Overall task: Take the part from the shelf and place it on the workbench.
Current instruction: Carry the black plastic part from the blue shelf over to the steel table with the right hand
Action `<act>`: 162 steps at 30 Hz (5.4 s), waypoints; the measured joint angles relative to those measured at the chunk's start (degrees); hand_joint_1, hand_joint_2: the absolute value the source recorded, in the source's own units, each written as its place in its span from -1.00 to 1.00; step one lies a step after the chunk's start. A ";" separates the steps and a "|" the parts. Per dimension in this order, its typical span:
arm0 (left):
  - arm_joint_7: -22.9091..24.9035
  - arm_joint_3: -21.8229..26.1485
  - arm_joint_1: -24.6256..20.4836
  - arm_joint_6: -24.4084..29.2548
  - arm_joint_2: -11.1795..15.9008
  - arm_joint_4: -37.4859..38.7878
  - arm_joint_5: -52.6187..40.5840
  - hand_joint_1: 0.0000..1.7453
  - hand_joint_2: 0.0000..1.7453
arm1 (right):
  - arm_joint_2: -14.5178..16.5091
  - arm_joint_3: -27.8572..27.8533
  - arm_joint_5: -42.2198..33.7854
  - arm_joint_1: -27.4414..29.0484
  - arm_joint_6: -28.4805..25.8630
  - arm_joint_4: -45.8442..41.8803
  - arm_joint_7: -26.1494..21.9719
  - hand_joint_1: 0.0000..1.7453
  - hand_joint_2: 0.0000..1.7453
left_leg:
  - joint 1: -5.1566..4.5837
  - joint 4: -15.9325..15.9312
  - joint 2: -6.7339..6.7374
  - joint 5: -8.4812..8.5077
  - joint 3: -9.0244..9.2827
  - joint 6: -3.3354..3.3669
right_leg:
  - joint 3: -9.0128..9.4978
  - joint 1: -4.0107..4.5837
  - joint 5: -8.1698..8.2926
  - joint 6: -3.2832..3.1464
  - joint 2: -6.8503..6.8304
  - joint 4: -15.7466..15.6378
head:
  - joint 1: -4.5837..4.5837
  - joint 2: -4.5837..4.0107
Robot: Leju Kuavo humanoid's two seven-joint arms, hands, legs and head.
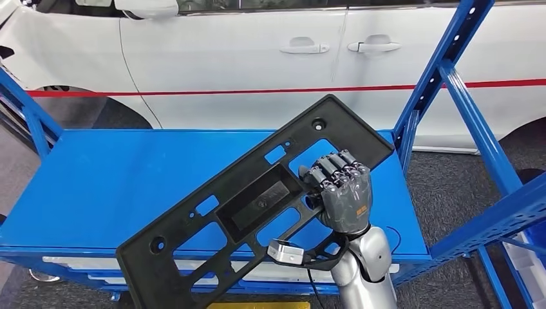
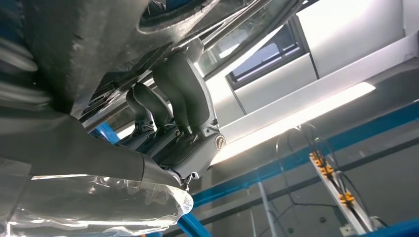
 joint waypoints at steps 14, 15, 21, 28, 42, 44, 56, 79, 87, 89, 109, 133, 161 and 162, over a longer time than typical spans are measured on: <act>0.10 0.11 0.01 -0.10 -0.13 0.00 -0.29 -1.00 1.00 | -0.08 0.15 1.98 0.06 0.00 0.83 0.05 1.00 1.00 | 0.51 1.52 0.63 6.14 -7.65 -0.59 | 6.84 -0.36 -7.23 0.84 0.43 0.51 | 0.01 0.00; 0.10 0.11 0.06 -0.13 -0.13 0.00 -0.29 -1.00 1.00 | -0.08 0.20 2.17 0.08 0.00 0.88 0.07 1.00 1.00 | 0.59 1.46 0.59 6.53 -7.75 -0.98 | 6.49 -0.31 -6.82 0.35 0.49 0.50 | 0.01 0.00; 0.09 0.14 0.25 -0.18 -0.23 0.00 -0.31 -1.00 1.00 | -0.02 0.55 3.15 0.03 0.00 1.28 0.14 1.00 1.00 | 1.00 13.66 0.46 -4.67 -11.55 -2.36 | 2.42 -0.29 -3.09 -1.63 0.11 0.13 | -0.05 0.00; -0.12 0.15 -0.05 -0.17 -0.04 -0.07 -0.30 -1.00 1.00 | -0.01 1.28 4.19 0.02 0.00 1.67 0.22 1.00 1.00 | 0.47 1.99 0.37 -2.11 1.80 -1.01 | -2.09 -0.14 1.14 -0.71 0.01 0.35 | -0.04 0.00; -0.23 0.25 0.16 -0.16 0.09 -0.09 -0.29 -1.00 1.00 | -0.27 2.66 4.25 0.40 -0.01 2.35 0.24 1.00 1.00 | 0.29 -0.10 0.95 6.47 -7.14 0.69 | 5.10 -0.35 -6.19 1.19 0.12 5.58 | -0.07 0.00; -0.25 0.30 0.24 -0.17 0.09 -0.09 -0.29 -1.00 1.00 | -0.27 3.08 4.18 0.41 -0.02 2.36 0.21 1.00 1.00 | 0.25 0.55 0.91 7.33 -8.00 0.02 | 9.08 0.00 -7.80 0.62 0.14 -0.14 | -0.08 0.00; -0.26 0.55 0.68 -0.19 0.17 -0.09 -0.53 -1.00 1.00 | -0.24 3.54 2.89 0.56 0.00 2.27 -1.01 1.00 1.00 | 1.08 11.31 0.58 0.18 -5.64 -2.44 | 0.14 -0.04 -0.40 -1.20 -0.24 -0.64 | -0.10 0.00; -0.28 0.65 0.56 -0.18 -0.08 -0.08 -0.55 -1.00 1.00 | -0.36 3.93 3.41 0.73 -0.01 2.01 -0.19 1.00 1.00 | 0.36 0.62 0.66 5.99 -8.08 -0.77 | 7.61 0.57 -3.98 -1.47 -0.24 -3.50 | -0.07 0.00; -0.26 0.67 0.53 -0.18 -0.06 -0.09 -0.75 -1.00 1.00 | -0.36 4.25 6.11 0.73 0.00 2.37 0.51 1.00 1.00 | 2.35 9.52 0.53 0.66 -5.34 -3.82 | 1.33 -0.82 -0.03 -0.35 -0.56 -2.04 | -0.09 0.00; -0.25 0.66 0.38 -0.19 -0.08 -0.09 -0.85 -1.00 1.00 | -0.36 4.30 6.14 0.72 -0.01 2.36 0.67 1.00 1.00 | 2.39 2.41 0.25 0.39 -0.37 -4.13 | 0.08 -0.93 0.52 0.46 -0.54 -1.09 | -0.10 0.00; -0.09 1.19 0.50 -0.25 -0.27 -0.08 -1.24 -1.00 1.00 | -0.42 4.56 7.52 0.69 -0.02 1.99 0.93 1.00 1.00 | 0.29 -0.23 0.44 8.52 -8.82 -0.85 | 8.36 0.91 -5.28 -1.33 -0.22 -2.91 | -0.05 0.00; 0.96 1.22 -0.70 -0.84 -0.22 -0.09 -2.87 -1.00 1.00 | -0.43 4.54 8.57 0.85 -0.02 0.92 0.96 1.00 1.00 | 0.53 -0.06 0.88 5.13 -5.79 0.33 | -0.82 -0.20 -4.70 1.11 0.04 12.74 | -0.05 0.00; 1.37 0.39 -1.94 -1.01 -0.65 -0.11 -3.44 -1.00 1.00 | -0.92 5.69 8.12 1.18 -0.02 0.63 4.94 1.00 1.00 | 0.70 -0.79 0.82 3.52 -3.34 0.79 | -4.32 -0.45 -9.50 2.20 0.06 14.64 | -0.02 0.00; 1.32 0.39 -1.88 -1.01 -0.65 -0.11 -3.40 -1.00 1.00 | -0.96 5.86 8.01 1.22 -0.02 0.64 5.13 1.00 1.00 | 0.76 -0.55 0.85 4.17 -4.44 0.57 | -3.11 -0.68 -7.99 2.37 0.06 14.78 | -0.02 0.00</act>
